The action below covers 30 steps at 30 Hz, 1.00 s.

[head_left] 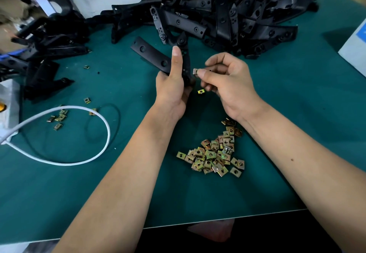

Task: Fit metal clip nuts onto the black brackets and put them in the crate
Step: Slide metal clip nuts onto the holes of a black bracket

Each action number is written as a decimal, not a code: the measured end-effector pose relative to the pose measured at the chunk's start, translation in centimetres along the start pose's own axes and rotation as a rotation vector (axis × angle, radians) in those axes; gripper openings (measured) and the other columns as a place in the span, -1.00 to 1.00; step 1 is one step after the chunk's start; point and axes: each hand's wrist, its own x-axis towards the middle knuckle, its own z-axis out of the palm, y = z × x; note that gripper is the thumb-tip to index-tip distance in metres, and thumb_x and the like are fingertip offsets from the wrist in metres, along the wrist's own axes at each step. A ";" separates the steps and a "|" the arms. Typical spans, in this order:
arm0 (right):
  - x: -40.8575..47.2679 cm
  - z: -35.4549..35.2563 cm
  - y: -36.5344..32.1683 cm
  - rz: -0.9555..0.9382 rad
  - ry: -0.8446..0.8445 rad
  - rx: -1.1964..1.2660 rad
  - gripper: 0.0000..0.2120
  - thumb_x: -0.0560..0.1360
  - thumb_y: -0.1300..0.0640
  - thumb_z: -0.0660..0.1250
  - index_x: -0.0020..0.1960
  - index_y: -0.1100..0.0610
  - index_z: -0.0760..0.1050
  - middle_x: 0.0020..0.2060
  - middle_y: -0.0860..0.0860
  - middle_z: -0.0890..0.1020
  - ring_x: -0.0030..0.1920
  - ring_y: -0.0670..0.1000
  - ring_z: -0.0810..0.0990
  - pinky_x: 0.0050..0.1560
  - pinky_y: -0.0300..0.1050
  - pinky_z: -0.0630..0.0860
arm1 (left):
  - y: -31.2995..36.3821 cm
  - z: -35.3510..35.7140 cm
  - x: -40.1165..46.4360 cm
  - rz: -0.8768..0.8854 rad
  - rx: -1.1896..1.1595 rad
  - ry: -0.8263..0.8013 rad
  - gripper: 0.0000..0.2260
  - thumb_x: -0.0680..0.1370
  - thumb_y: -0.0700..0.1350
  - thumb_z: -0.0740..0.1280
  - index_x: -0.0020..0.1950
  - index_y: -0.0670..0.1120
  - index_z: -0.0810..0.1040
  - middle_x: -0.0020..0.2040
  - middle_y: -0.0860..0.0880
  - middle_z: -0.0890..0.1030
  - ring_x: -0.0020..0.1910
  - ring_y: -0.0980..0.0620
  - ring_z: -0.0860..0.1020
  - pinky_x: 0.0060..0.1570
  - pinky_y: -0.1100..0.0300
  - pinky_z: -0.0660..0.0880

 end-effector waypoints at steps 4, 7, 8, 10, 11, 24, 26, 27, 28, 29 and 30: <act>0.0 0.0 0.1 0.005 0.004 -0.010 -0.79 0.48 0.41 0.48 -0.02 0.22 0.50 -0.35 0.04 0.63 -0.36 -0.02 0.59 -0.34 -0.18 0.52 | -0.1 0.0 0.1 -0.001 0.026 -0.009 -0.62 0.64 0.14 0.33 0.16 -0.17 0.43 -0.02 -0.24 0.49 -0.13 -0.18 0.50 -0.11 -0.01 0.53; 0.1 0.1 0.1 0.009 0.006 -0.022 -0.79 0.47 0.41 0.49 -0.02 0.22 0.50 -0.36 0.04 0.63 -0.37 -0.02 0.60 -0.35 -0.19 0.53 | 0.0 0.1 0.0 -0.008 0.036 -0.011 -0.62 0.64 0.14 0.34 0.15 -0.17 0.40 -0.04 -0.24 0.46 -0.22 -0.14 0.49 -0.21 0.04 0.55; 0.1 0.1 0.2 0.009 0.002 -0.028 -0.79 0.47 0.41 0.49 -0.03 0.22 0.50 -0.36 0.04 0.63 -0.38 -0.02 0.60 -0.35 -0.19 0.52 | 0.0 0.1 0.0 -0.010 0.038 -0.015 -0.62 0.64 0.14 0.34 0.16 -0.17 0.39 -0.03 -0.24 0.46 -0.23 -0.13 0.49 -0.23 0.05 0.54; 0.0 0.1 0.2 0.013 -0.005 -0.032 -0.79 0.47 0.41 0.49 -0.03 0.22 0.50 -0.37 0.04 0.63 -0.38 -0.02 0.60 -0.35 -0.19 0.52 | -0.1 0.1 0.0 -0.005 0.056 -0.031 -0.61 0.64 0.13 0.34 0.16 -0.18 0.39 -0.03 -0.25 0.44 -0.25 -0.12 0.49 -0.27 0.07 0.54; 0.0 0.1 0.2 0.017 -0.008 -0.028 -0.79 0.47 0.41 0.49 -0.03 0.22 0.50 -0.37 0.04 0.63 -0.38 -0.01 0.60 -0.35 -0.19 0.52 | -0.2 0.1 0.0 0.002 0.064 -0.038 -0.62 0.64 0.13 0.34 0.15 -0.18 0.39 -0.03 -0.25 0.43 -0.26 -0.12 0.48 -0.28 0.08 0.54; 0.2 -0.1 0.2 0.032 -0.003 0.008 -0.79 0.47 0.41 0.49 -0.05 0.21 0.51 -0.36 0.05 0.62 -0.37 -0.01 0.59 -0.36 -0.18 0.51 | 0.0 0.0 -0.1 -0.021 0.016 0.010 -0.44 0.62 0.15 0.36 0.28 -0.36 0.46 0.01 -0.25 0.52 -0.14 -0.15 0.53 -0.24 0.09 0.58; 0.2 -0.1 0.2 0.039 0.003 0.006 -0.79 0.46 0.41 0.49 -0.05 0.22 0.51 -0.36 0.06 0.62 -0.37 -0.01 0.60 -0.36 -0.17 0.51 | -0.1 0.1 0.0 -0.004 0.037 0.013 -0.46 0.62 0.14 0.37 0.27 -0.34 0.46 0.01 -0.23 0.51 -0.15 -0.15 0.51 -0.24 0.07 0.56; 0.2 -0.1 0.2 0.041 0.003 0.006 -0.79 0.46 0.41 0.49 -0.04 0.22 0.51 -0.36 0.05 0.62 -0.37 -0.01 0.60 -0.36 -0.17 0.52 | -0.1 0.1 0.0 0.010 0.050 0.002 -0.56 0.62 0.12 0.38 0.20 -0.27 0.47 -0.01 -0.22 0.50 -0.18 -0.14 0.50 -0.25 0.07 0.55; 0.2 -0.1 0.2 0.043 0.001 0.004 -0.79 0.46 0.41 0.49 -0.04 0.22 0.51 -0.37 0.05 0.62 -0.37 -0.01 0.60 -0.36 -0.18 0.52 | -0.1 0.2 -0.1 0.018 0.063 -0.006 -0.62 0.62 0.10 0.38 0.15 -0.20 0.45 -0.02 -0.21 0.49 -0.22 -0.13 0.50 -0.26 0.08 0.54; 0.2 -0.2 0.2 0.043 -0.003 0.001 -0.80 0.47 0.41 0.49 -0.04 0.22 0.51 -0.37 0.04 0.62 -0.38 -0.01 0.60 -0.35 -0.18 0.51 | -0.2 0.3 -0.1 0.018 0.074 -0.008 -0.65 0.62 0.09 0.39 0.13 -0.17 0.43 -0.04 -0.21 0.48 -0.26 -0.11 0.50 -0.28 0.09 0.54; 0.2 -0.2 0.2 0.042 -0.008 -0.003 -0.80 0.47 0.40 0.49 -0.04 0.21 0.51 -0.37 0.03 0.62 -0.38 -0.01 0.60 -0.35 -0.19 0.51 | -0.2 0.2 -0.1 0.014 0.078 -0.009 -0.65 0.62 0.09 0.40 0.13 -0.16 0.42 -0.04 -0.21 0.48 -0.28 -0.08 0.51 -0.28 0.10 0.54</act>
